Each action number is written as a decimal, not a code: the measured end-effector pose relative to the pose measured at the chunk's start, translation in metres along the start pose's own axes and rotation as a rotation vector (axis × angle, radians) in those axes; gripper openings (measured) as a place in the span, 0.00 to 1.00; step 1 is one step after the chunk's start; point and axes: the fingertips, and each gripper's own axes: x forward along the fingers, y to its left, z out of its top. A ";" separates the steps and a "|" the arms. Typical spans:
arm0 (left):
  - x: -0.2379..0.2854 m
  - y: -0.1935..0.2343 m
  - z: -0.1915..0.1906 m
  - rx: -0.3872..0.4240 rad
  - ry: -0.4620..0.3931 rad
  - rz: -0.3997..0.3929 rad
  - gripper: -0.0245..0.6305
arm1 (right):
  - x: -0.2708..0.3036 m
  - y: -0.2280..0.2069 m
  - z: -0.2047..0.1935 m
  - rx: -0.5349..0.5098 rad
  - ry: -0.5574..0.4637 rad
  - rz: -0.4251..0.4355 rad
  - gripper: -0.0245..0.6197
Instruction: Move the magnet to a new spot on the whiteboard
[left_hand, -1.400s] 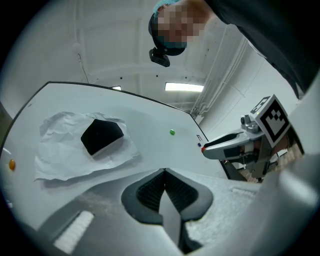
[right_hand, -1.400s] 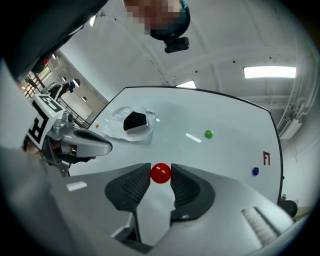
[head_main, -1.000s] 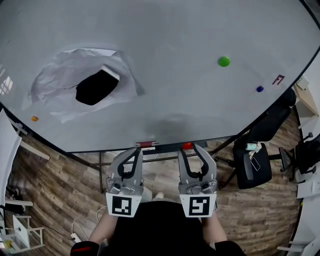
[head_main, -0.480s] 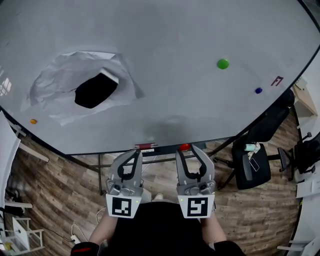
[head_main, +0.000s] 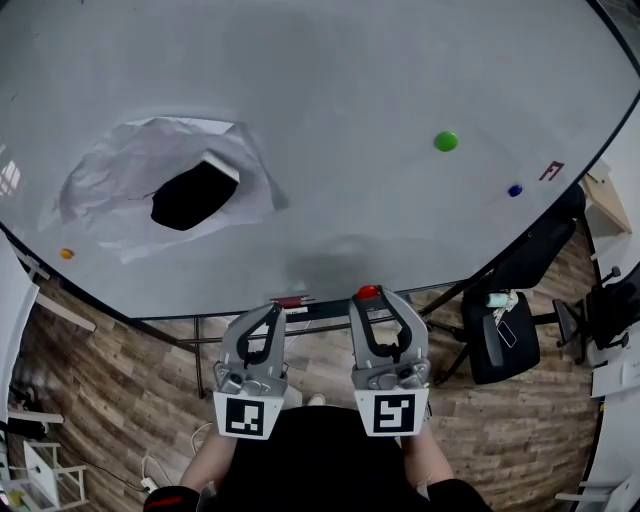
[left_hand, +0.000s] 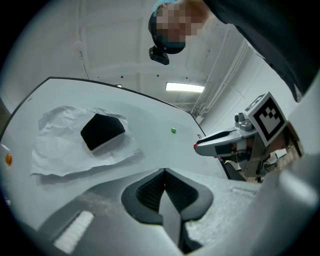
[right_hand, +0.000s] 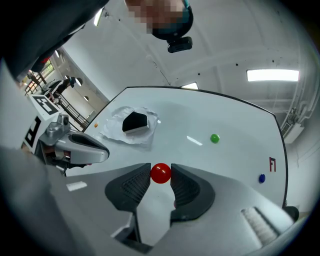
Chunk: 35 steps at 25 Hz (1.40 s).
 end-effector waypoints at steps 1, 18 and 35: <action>0.001 0.001 0.000 0.000 0.000 0.001 0.04 | 0.002 0.000 0.000 -0.005 -0.001 0.001 0.24; 0.015 0.023 -0.008 -0.005 -0.012 0.035 0.04 | 0.045 -0.006 0.006 -0.051 -0.028 0.029 0.24; 0.033 0.033 -0.021 -0.007 0.004 0.048 0.04 | 0.082 -0.017 0.011 -0.059 -0.082 0.028 0.24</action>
